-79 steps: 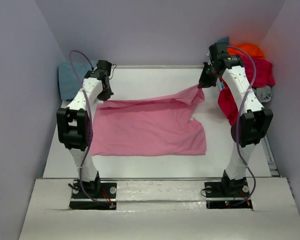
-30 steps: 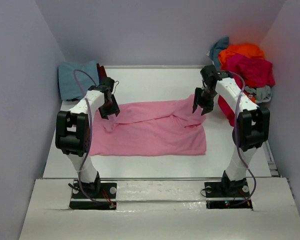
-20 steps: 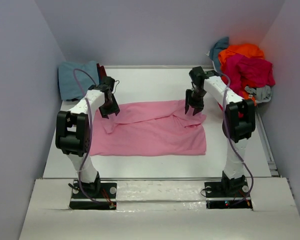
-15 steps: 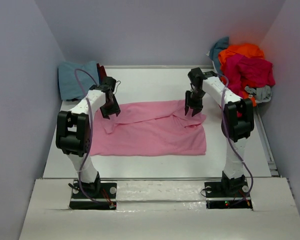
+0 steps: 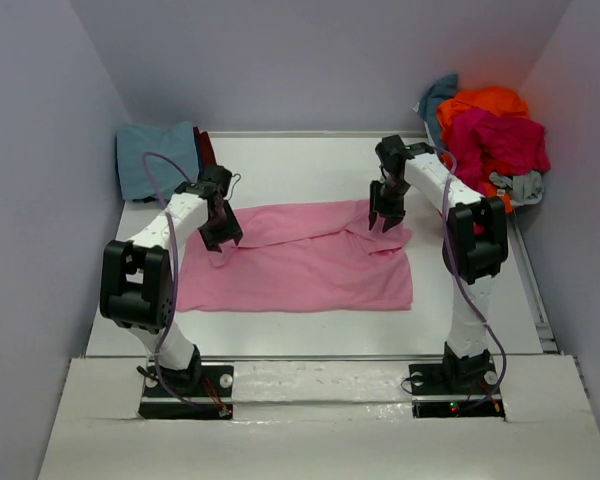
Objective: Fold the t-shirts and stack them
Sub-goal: Fold the tshirt
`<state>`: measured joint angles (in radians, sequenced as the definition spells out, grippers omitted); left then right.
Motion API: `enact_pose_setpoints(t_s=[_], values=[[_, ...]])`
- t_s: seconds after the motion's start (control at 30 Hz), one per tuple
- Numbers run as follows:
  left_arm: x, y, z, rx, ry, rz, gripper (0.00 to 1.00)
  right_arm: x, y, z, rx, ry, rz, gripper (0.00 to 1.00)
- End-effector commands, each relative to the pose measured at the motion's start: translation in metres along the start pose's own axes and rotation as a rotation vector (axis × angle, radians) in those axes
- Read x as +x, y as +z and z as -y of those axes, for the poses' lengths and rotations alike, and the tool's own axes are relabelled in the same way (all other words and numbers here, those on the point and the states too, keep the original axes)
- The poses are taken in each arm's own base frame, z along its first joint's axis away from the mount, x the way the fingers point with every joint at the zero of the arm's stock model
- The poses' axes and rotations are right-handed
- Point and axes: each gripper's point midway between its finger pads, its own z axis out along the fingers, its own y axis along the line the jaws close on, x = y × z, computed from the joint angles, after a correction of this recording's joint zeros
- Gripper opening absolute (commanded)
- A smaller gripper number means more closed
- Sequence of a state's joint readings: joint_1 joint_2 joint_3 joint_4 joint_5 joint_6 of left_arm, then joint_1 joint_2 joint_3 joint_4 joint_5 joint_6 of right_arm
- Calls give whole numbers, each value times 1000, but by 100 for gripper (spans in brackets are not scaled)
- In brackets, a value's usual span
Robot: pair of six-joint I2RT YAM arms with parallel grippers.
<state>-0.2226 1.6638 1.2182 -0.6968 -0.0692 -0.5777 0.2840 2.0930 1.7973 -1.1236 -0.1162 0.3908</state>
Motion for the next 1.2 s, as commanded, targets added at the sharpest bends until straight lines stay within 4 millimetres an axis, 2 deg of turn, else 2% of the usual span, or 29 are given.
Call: enact_pose_setpoints(t_s=[0.0, 0.1, 0.13, 0.2, 0.23, 0.3, 0.47, 0.5, 0.67, 0.8, 0.87, 0.9, 1.03, 1.17], values=[[5, -3, 4, 58, -77, -14, 55, -1, -10, -10, -44, -39, 43, 46], [4, -2, 6, 66, -92, -9, 55, 1, -10, -9, -48, -39, 46, 46], [6, -2, 12, 102, -93, -20, 55, 3, -9, -8, -47, -38, 45, 46], [3, 3, 7, 122, -128, -20, 55, 5, -9, -7, -46, -38, 43, 46], [8, 7, 5, 138, -136, -42, 55, 6, -10, -6, -43, -36, 43, 46], [4, 12, -3, 138, -167, -41, 55, 8, -10, -5, -40, -37, 45, 46], [-8, 14, -4, 158, -165, -6, 55, 10, -12, -1, -24, -35, 47, 46], [-12, 15, -10, 156, -184, -4, 55, 11, -12, -1, -24, -33, 45, 46], [-22, 14, -6, 184, -176, 8, 56, 12, -13, 1, -15, -28, 51, 46], [-22, 16, -8, 189, -178, 2, 56, 13, -13, 2, -11, -23, 49, 46], [-22, 15, -16, 208, -203, 3, 56, 13, -13, 3, -9, -22, 49, 46], [-22, 11, -11, 240, -199, 9, 57, 14, -13, 3, -9, -20, 49, 46], [-14, 12, -27, 240, -227, -3, 57, 16, -10, 4, -5, -19, 39, 46], [-8, 7, -35, 261, -243, 4, 57, 17, -9, 5, -2, -19, 40, 46]])
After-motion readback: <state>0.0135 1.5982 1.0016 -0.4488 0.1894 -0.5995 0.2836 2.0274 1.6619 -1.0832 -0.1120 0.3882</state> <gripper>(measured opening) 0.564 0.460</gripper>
